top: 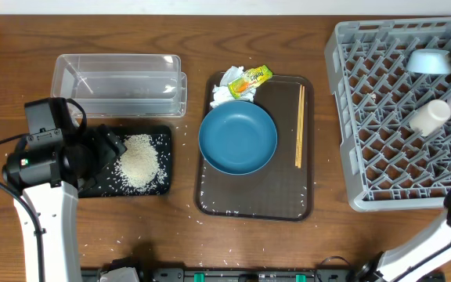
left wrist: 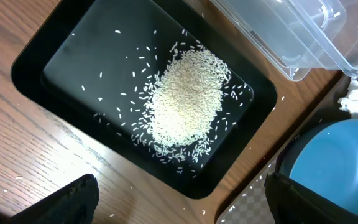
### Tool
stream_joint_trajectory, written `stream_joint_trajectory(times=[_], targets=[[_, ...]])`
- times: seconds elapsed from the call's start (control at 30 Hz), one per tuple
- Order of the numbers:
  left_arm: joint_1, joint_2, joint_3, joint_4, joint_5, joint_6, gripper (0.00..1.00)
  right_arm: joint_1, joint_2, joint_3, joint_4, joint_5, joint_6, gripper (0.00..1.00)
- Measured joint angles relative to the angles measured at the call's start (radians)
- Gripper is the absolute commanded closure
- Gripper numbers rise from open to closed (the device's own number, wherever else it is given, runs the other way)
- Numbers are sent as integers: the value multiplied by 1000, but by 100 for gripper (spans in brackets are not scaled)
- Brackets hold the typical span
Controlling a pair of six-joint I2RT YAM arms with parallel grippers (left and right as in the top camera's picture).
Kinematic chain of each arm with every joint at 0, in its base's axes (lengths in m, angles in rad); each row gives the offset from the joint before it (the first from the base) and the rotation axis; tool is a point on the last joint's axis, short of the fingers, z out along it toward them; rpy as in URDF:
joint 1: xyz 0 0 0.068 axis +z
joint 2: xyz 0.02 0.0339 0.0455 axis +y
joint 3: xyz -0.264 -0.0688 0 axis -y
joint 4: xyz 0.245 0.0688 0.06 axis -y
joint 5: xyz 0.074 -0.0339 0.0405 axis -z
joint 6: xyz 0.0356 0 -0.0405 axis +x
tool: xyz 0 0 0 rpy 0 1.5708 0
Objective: Sort waste into correct bins and load items into the dishwasher rack
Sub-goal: 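Carry the light-blue bowl with the right gripper into the dish rack, then move the right gripper back to the blue bowl on the brown tray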
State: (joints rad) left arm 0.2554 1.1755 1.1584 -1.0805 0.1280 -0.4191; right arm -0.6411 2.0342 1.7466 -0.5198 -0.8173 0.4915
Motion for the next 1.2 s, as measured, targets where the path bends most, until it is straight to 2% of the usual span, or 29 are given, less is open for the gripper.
stream_joint_trajectory(times=[0.23, 0.3, 0.43, 0.57, 0.67, 0.8, 0.97, 1.2], targets=[[0, 0, 0, 0, 0, 0, 12, 47, -262, 1, -43, 97, -35, 78], [0, 0, 0, 0, 0, 0, 12, 82, -313, 1, -43, 166, -50, 85], [0, 0, 0, 0, 0, 0, 12, 181, -347, 5, -6, 425, -64, 87], [0, 0, 0, 0, 0, 0, 12, 260, -287, 6, 86, 674, -105, 86], [0, 0, 0, 0, 0, 0, 12, 286, -203, 6, 185, 776, -155, 83], [0, 0, 0, 0, 0, 0, 12, 287, -86, 5, 299, 836, -190, 83], [0, 0, 0, 0, 0, 0, 12, 285, 51, 5, 409, 869, -212, 87], [0, 0, 0, 0, 0, 0, 12, 285, 178, 5, 434, 875, -216, 87]])
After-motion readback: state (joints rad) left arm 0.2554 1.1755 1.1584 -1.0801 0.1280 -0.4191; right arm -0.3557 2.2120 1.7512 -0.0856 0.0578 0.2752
